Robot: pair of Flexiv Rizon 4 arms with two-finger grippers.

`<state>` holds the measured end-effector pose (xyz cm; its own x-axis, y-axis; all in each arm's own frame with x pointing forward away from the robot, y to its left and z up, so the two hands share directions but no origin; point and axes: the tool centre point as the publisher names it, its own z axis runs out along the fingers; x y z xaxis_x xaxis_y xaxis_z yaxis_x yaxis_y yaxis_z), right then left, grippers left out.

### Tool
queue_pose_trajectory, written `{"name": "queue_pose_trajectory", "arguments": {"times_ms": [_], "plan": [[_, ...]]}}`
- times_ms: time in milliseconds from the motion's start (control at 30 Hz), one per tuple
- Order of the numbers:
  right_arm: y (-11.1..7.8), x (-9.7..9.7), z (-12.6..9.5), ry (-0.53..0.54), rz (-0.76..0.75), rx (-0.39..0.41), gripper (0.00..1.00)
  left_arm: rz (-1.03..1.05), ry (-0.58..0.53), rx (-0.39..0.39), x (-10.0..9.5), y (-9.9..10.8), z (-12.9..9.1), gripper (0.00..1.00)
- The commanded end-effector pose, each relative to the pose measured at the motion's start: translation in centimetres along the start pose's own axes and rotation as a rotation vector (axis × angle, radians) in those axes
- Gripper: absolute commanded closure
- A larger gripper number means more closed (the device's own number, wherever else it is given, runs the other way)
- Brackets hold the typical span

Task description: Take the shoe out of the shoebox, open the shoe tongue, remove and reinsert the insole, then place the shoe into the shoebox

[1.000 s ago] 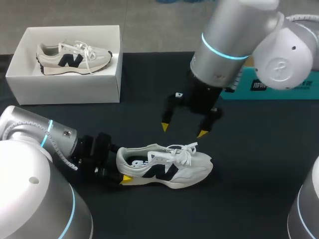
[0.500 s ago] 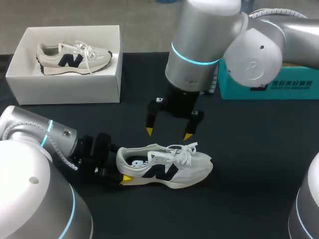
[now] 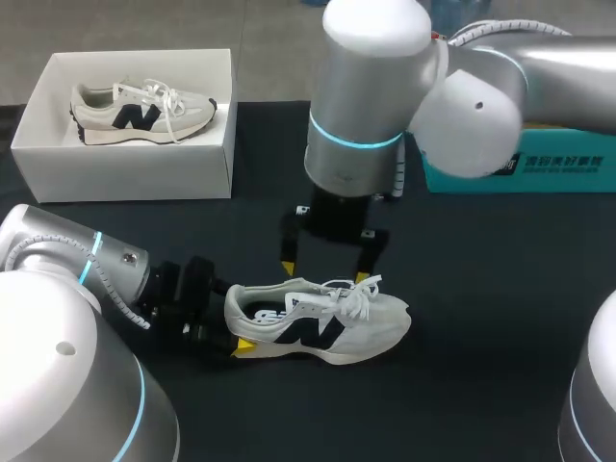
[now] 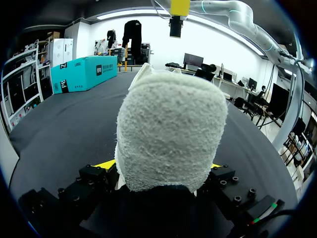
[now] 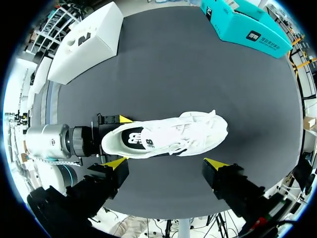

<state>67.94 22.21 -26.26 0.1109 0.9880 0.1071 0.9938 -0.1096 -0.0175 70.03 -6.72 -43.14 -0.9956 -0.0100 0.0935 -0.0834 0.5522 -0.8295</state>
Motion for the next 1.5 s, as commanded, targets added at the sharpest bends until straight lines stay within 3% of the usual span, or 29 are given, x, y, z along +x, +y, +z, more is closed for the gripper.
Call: {"name": "queue_pose_trajectory", "arguments": {"times_ms": [33,200,567,1133,1300,1500], "plan": [[0.0,1.6,1.7,-0.05,0.003,0.002,0.0,0.0,0.0,-0.007,-0.1,0.5,0.5,1.0],[-0.1,1.8,2.7,-0.088,-0.007,-0.013,0.0,0.0,0.0,-0.007,-0.1,0.5,0.5,1.0],[0.3,2.5,5.0,-0.188,-0.008,0.036,0.0,0.0,0.0,-0.007,-0.1,0.5,0.5,1.0],[0.2,2.6,5.5,-0.214,0.014,0.035,0.0,0.0,0.0,-0.007,-0.1,0.5,0.5,1.0],[0.1,2.2,6.7,-0.251,0.061,-0.027,0.0,0.0,0.0,-0.007,-0.1,0.5,0.5,1.0],[0.3,1.7,7.5,-0.303,0.066,-0.04,0.0,0.0,0.0,-0.007,-0.1,0.5,0.5,1.0]]}}
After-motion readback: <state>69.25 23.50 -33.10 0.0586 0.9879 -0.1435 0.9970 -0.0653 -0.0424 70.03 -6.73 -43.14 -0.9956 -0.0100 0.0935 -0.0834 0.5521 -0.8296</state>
